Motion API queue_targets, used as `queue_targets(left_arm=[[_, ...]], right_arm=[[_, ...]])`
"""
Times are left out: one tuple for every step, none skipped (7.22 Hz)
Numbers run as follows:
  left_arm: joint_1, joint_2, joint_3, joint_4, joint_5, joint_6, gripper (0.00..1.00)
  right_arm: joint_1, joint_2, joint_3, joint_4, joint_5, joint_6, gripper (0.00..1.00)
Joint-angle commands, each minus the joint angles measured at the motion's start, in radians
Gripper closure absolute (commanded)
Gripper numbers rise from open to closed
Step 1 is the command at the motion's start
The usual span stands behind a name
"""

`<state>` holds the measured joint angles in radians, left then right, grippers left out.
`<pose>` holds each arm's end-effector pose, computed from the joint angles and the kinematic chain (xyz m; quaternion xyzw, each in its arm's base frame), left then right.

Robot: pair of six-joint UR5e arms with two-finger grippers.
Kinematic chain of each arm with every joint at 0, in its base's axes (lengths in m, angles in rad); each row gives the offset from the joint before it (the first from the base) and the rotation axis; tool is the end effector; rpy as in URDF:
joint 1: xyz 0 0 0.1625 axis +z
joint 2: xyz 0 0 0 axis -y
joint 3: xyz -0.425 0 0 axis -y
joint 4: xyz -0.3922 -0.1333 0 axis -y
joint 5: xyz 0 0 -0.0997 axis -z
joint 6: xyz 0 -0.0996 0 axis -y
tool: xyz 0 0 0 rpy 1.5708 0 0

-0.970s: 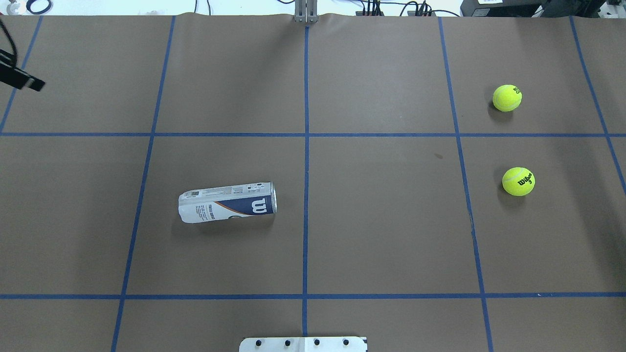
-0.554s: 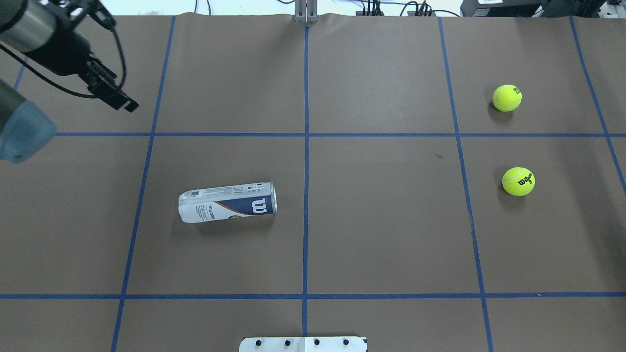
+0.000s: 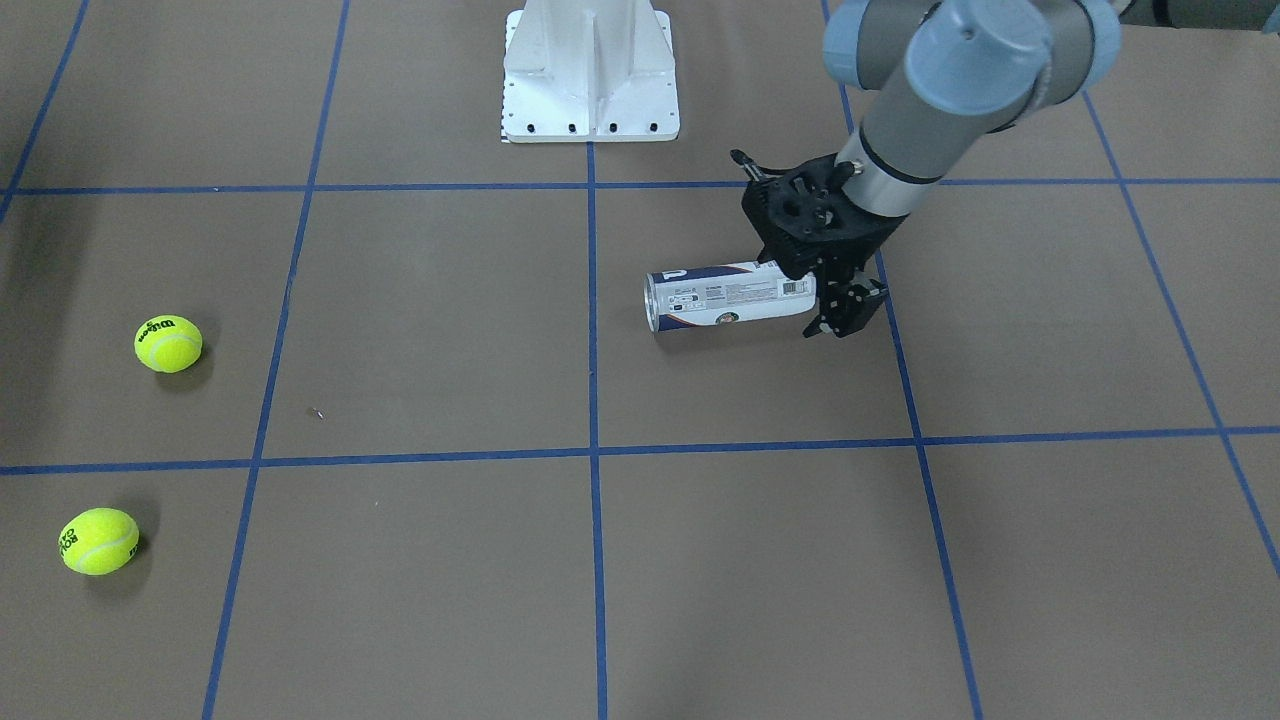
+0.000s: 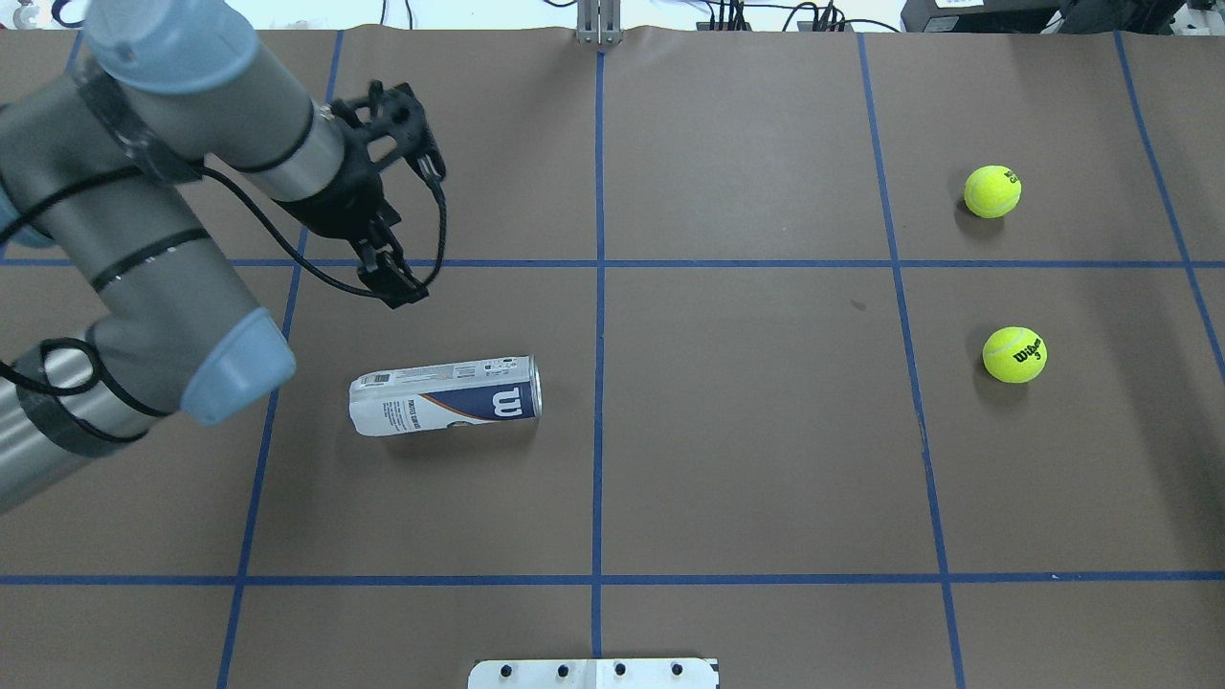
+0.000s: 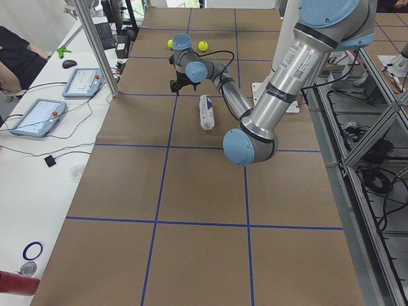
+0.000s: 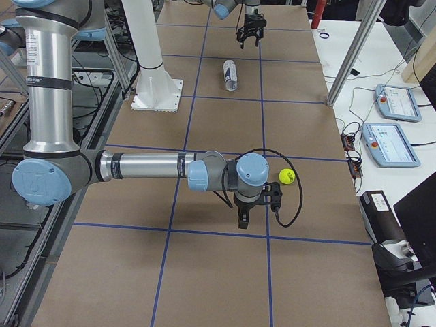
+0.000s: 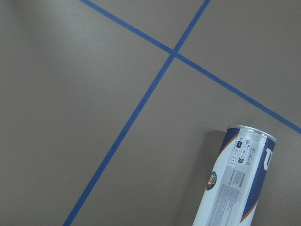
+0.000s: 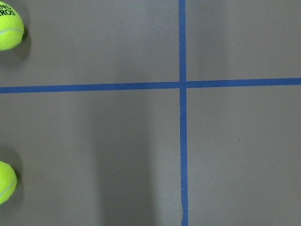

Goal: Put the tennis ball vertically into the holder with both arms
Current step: 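Move the left gripper down over the lying white Wilson can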

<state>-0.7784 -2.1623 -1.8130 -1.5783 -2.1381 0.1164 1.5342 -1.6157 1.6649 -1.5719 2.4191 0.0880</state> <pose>0.3923 -0.4989 0.2066 0.2851 0.3710 0.4873 0.7373 0.0412 -0.4772 0.6288 -0.0037 -0.4120 0.0135 0.9111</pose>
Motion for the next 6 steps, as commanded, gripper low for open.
queue_targets(left_arm=[[0.126,-0.059,0.007,0.004,0.116,-0.003,0.0],[0.181,-0.098,0.033,0.004,0.163,-0.007,0.0],[0.221,-0.132,0.087,-0.005,0.194,-0.053,0.0],[0.231,-0.167,0.122,-0.006,0.198,-0.046,0.0],[0.231,-0.169,0.127,-0.006,0.199,-0.009,0.0],[0.229,-0.168,0.135,-0.006,0.213,0.044,0.01]], right_arm=[[0.0,0.0,0.001,0.001,-0.003,-0.005,0.01],[0.0,0.0,0.001,0.001,-0.002,-0.004,0.01],[0.0,-0.001,0.003,0.001,0.001,-0.004,0.01],[0.0,-0.001,0.001,0.001,0.0,-0.004,0.01],[0.0,-0.001,0.001,0.001,0.0,-0.004,0.01],[0.0,-0.001,0.001,0.001,0.0,-0.004,0.01]])
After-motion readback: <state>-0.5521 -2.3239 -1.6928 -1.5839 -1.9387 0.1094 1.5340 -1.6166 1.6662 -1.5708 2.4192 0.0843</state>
